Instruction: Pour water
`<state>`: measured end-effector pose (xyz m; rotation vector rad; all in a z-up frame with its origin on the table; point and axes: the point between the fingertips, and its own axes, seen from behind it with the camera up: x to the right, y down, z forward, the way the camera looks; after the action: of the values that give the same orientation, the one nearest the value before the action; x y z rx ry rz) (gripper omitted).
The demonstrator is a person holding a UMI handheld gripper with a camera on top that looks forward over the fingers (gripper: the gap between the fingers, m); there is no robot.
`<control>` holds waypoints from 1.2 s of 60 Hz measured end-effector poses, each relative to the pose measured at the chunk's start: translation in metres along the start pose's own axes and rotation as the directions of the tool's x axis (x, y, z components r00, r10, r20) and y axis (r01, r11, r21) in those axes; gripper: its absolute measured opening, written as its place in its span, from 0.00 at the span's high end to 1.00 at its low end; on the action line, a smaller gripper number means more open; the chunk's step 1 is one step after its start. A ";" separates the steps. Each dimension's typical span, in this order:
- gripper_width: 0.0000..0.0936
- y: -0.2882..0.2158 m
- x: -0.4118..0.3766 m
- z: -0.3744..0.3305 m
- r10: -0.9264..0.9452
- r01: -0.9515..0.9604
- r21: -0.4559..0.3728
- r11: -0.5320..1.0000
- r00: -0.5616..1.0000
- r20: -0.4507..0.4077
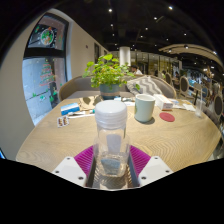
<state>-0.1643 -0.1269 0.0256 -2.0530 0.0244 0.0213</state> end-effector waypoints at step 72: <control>0.56 -0.264 0.021 0.148 0.814 -0.813 -0.504 -0.293 -0.488 0.314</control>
<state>-0.1374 0.1263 0.1900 -1.1461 1.4404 1.8674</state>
